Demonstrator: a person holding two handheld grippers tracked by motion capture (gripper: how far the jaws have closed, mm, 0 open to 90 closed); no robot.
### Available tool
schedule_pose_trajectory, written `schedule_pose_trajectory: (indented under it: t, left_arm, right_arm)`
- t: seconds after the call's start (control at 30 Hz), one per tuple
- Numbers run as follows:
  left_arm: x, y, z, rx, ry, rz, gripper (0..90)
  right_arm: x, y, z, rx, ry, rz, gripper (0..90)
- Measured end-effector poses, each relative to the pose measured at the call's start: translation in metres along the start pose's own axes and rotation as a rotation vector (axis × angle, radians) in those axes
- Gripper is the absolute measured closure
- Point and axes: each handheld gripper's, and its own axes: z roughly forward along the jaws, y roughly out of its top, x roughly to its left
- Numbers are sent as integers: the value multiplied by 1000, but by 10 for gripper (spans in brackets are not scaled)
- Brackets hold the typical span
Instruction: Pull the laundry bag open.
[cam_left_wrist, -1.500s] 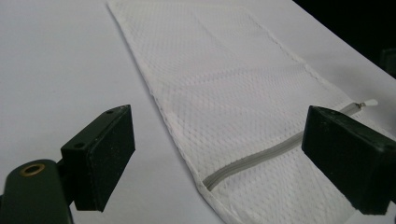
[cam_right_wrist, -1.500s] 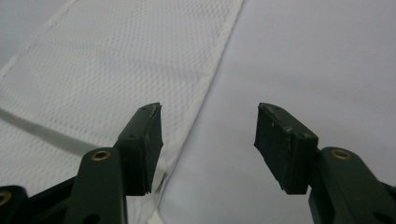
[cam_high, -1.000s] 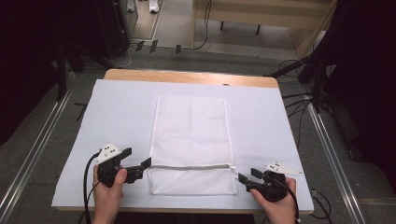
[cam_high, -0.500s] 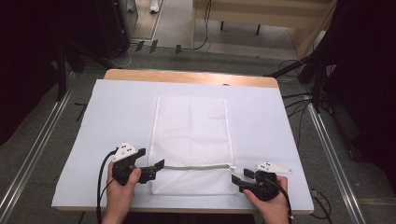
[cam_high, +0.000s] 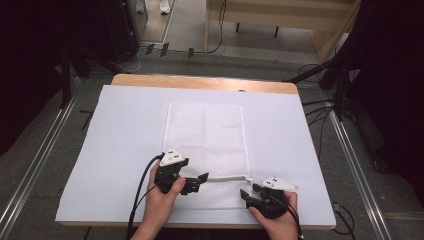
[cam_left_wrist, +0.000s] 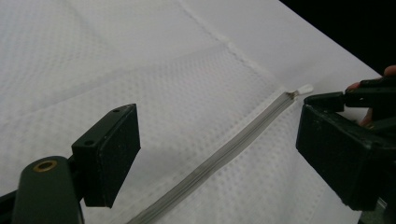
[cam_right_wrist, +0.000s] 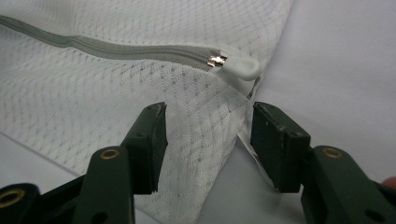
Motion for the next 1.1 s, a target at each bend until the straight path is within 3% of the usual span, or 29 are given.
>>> schedule_pose_trajectory:
  t: [0.1,0.2,0.3,0.33,0.37,0.47,0.5,0.63,0.73,0.83,1.03,1.1]
  left_arm:
    - [-11,11,13,11,-25,15,145]
    - [-20,20,25,31,-43,22,146]
    - [-30,27,38,54,-53,32,146]
    - [-33,28,42,62,-57,36,146]
    - [-38,31,49,76,-61,40,146]
    - [-43,35,57,89,-63,28,149]
    - [-46,36,60,95,-62,21,153]
    - [-54,42,72,114,-60,2,161]
    - [-60,45,81,154,-29,2,216]
    - [-68,47,91,189,-10,7,228]
    - [-80,46,101,212,-23,28,229]
    - [-79,46,103,228,6,32,279]
  right_arm:
    - [4,-2,0,-9,-39,2,521]
    - [17,-5,3,-21,-163,-53,643]
    - [19,-5,3,-19,-187,-49,716]
    - [19,-5,3,-23,-191,-45,831]
    - [18,-5,3,-28,-165,-36,899]
    - [16,-5,2,-28,-145,-24,900]
    - [13,-5,-1,-58,-93,14,900]
    - [16,-4,-9,-123,-93,-6,900]
    - [21,-3,-16,-178,-81,-28,900]
    - [23,-3,-16,-182,-78,-41,900]
    - [26,-2,-18,-186,-75,-57,900]
    - [27,-2,-18,-189,-78,-74,900]
